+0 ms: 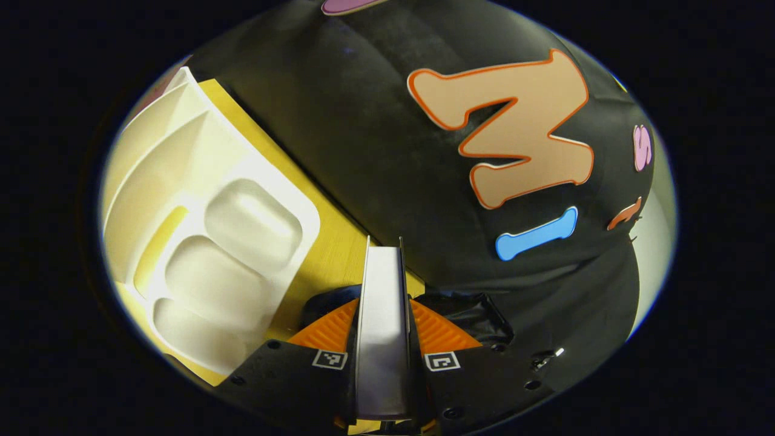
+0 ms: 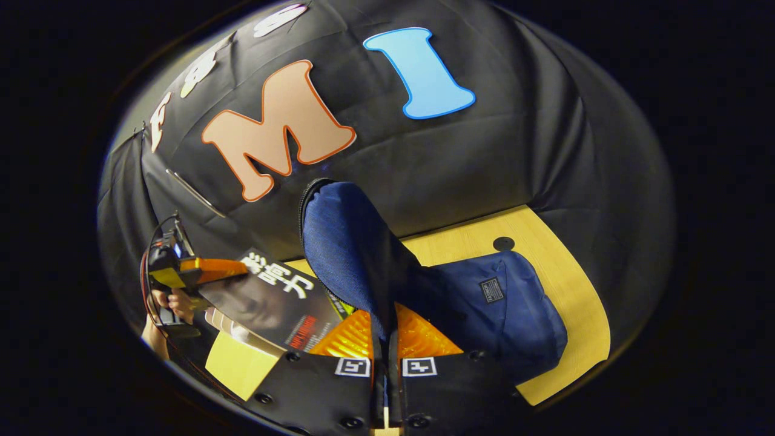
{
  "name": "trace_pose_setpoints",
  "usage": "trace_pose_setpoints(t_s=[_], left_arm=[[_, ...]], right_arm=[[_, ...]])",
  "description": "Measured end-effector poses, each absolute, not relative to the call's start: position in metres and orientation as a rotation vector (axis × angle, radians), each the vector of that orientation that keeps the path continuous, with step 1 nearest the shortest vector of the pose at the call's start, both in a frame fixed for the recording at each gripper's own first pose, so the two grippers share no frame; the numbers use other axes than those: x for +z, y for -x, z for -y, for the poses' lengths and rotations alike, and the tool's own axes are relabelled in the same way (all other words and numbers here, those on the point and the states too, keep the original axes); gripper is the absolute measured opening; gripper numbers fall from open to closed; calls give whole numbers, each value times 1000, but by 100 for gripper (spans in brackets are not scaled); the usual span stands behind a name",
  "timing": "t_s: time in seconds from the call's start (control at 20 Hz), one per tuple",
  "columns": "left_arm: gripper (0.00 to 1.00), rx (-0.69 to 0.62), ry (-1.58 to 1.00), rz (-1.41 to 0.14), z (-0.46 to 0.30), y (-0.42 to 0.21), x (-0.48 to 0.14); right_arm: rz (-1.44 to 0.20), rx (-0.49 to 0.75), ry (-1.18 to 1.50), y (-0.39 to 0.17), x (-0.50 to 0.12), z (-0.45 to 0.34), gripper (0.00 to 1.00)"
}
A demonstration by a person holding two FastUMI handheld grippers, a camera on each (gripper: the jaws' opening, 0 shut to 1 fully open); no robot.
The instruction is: Open the schoolbag, grab two books from the bookshelf and put them into the schoolbag.
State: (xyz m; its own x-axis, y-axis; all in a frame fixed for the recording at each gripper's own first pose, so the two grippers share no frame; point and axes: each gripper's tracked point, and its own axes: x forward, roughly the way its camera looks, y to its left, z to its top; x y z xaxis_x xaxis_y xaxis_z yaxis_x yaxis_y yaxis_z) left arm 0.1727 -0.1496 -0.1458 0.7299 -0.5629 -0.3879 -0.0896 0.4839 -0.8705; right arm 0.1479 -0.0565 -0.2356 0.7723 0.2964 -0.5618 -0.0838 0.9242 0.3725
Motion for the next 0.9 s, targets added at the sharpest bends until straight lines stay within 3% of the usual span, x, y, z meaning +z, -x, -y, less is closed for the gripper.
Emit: trace_pose_setpoints(t_s=[0.4, 0.9], left_arm=[[34, -316, 1062, -810, 234, -175, -202], [34, -350, 1149, -868, 318, -180, -228]], right_arm=[[-644, 225, -366, -150, -230, 60, 4], [-631, 217, -374, -149, -231, 60, 7]])
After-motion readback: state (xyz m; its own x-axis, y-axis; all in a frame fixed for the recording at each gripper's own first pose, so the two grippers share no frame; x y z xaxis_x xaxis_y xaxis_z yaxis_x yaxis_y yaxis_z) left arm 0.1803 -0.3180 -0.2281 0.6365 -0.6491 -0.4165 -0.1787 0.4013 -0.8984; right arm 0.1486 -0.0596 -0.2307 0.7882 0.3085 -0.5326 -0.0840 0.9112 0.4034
